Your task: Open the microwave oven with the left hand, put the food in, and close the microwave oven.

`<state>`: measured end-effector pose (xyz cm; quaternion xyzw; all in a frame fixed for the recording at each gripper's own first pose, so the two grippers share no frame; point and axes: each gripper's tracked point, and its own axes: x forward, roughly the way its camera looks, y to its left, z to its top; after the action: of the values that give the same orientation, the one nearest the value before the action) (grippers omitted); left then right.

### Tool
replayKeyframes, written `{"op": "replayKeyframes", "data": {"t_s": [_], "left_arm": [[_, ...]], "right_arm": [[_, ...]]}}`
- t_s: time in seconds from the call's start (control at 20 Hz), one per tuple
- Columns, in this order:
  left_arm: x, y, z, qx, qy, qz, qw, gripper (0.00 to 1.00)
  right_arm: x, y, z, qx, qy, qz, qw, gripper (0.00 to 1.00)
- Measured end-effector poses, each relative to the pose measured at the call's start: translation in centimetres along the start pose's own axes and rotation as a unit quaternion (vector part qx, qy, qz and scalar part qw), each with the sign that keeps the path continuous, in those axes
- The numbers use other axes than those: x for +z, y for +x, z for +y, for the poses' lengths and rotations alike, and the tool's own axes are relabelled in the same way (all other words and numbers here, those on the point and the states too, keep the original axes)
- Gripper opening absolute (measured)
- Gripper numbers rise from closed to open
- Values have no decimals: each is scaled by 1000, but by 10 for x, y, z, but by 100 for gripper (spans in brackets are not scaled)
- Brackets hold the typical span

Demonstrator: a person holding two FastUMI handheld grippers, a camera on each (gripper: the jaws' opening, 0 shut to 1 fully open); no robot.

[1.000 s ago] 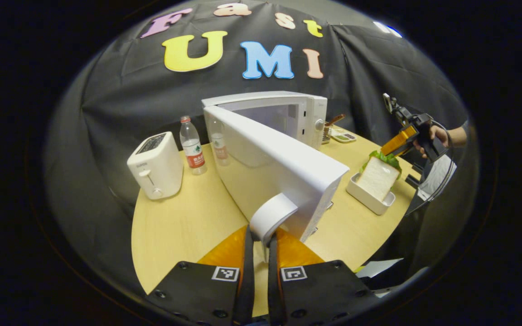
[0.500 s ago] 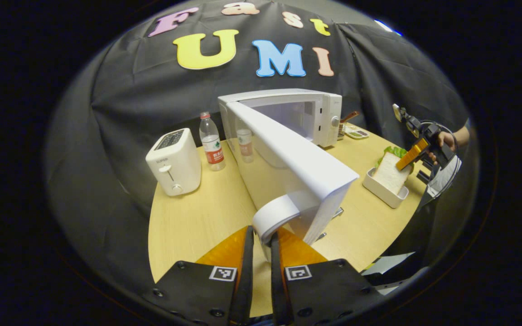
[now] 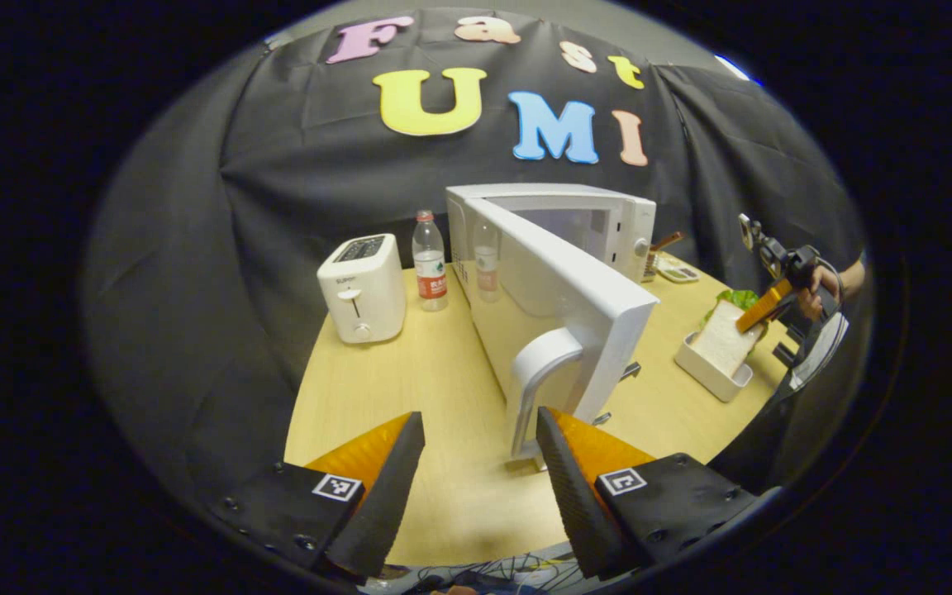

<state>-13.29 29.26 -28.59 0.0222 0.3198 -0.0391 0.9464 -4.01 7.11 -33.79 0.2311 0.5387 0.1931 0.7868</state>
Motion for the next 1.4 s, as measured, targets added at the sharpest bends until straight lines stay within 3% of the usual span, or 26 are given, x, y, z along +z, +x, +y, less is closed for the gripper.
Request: {"op": "replayKeyframes", "data": {"t_s": [0.2,0.4,0.45,0.55,0.75,0.95,1.15,1.4], "left_arm": [[15,-37,5,64,-71,-70,993,92],[59,-84,-4,143,-52,-143,978,100],[74,-94,-13,151,-44,-156,975,94],[96,-103,-35,153,-36,-171,973,97],[131,-104,-79,129,-24,-194,972,96],[146,-102,-98,113,-10,-204,972,97],[151,-97,-105,109,-14,-209,972,98],[160,-104,-110,112,-17,-214,970,97]], "right_arm": [[16,-15,22,-10,-58,-41,997,29],[37,-34,59,-26,-168,-89,981,29],[41,-37,70,-27,-192,-101,976,29],[51,-39,93,-18,-225,-118,967,29],[65,-35,105,-38,-284,-139,948,29],[64,-33,106,-18,-256,-141,956,29],[86,-25,117,31,-148,-176,973,29],[152,11,143,75,-34,-236,968,29]]}}
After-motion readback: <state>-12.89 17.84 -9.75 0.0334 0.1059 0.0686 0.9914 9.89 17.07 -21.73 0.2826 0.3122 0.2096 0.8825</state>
